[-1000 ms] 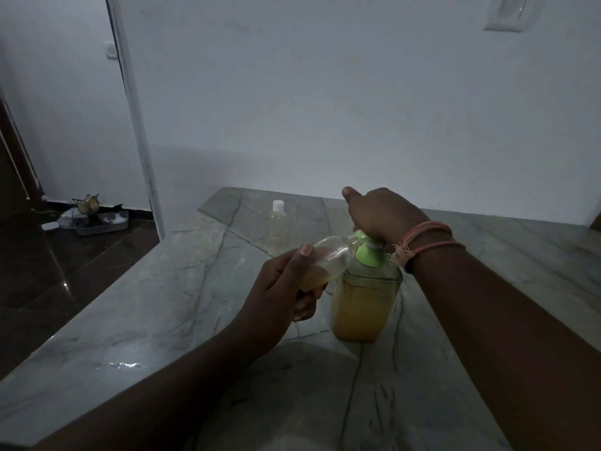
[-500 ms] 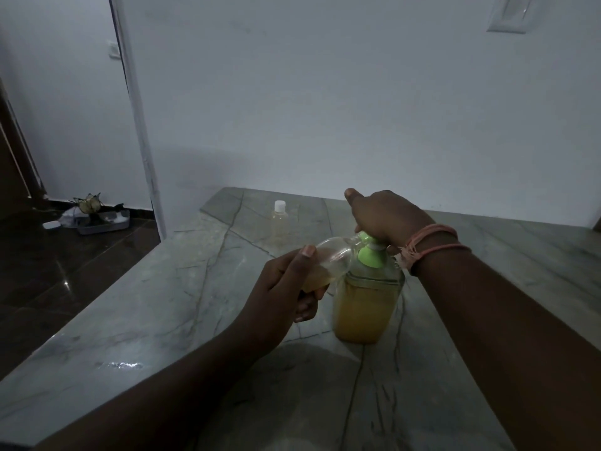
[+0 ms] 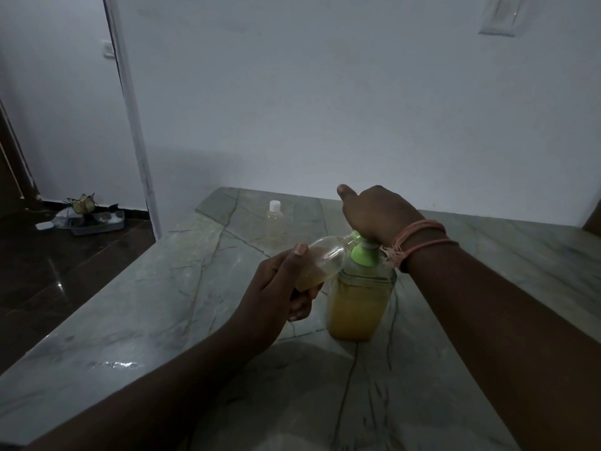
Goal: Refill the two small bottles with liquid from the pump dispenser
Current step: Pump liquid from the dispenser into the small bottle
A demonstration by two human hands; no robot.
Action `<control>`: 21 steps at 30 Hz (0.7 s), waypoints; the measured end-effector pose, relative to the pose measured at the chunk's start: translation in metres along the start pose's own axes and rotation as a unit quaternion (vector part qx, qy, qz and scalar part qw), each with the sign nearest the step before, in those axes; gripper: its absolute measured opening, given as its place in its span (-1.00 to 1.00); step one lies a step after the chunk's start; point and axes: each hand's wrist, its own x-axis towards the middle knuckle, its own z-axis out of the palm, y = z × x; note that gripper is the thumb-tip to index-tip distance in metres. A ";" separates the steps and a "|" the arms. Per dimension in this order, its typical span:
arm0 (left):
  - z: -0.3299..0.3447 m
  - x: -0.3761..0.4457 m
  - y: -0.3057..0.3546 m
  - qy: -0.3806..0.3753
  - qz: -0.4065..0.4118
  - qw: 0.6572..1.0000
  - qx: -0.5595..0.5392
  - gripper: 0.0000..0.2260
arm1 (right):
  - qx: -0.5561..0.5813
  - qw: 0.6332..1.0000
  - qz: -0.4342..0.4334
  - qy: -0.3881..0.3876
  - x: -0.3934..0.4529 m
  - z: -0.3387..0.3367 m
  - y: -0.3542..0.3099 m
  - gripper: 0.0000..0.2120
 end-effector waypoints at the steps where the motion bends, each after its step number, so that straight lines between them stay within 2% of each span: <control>1: 0.000 0.000 0.001 -0.001 -0.001 1.000 0.000 -0.52 | -0.015 1.000 -0.001 0.000 0.000 -0.001 -0.001 -0.41; 5: 0.000 0.000 0.001 -0.009 -0.006 1.000 -0.005 -0.51 | -0.030 0.999 -0.028 0.002 0.000 -0.005 -0.004 -0.48; 10: -0.002 0.001 -0.002 -0.015 -0.005 1.000 -0.016 -0.42 | 0.007 0.999 -0.029 -0.039 -0.003 -0.001 -0.001 -0.55; 14: -0.002 0.001 -0.001 -0.015 0.009 1.000 -0.025 -0.39 | -0.035 0.998 -0.018 -0.058 -0.002 -0.006 -0.005 -0.60; 18: -0.005 0.001 0.000 -0.012 0.036 0.999 -0.028 -0.48 | -0.037 0.998 -0.029 -0.036 0.002 -0.006 -0.006 -0.54; 21: -0.007 0.002 -0.001 -0.017 0.039 0.998 -0.046 -0.41 | -0.012 0.999 -0.027 -0.037 0.000 -0.003 -0.005 -0.61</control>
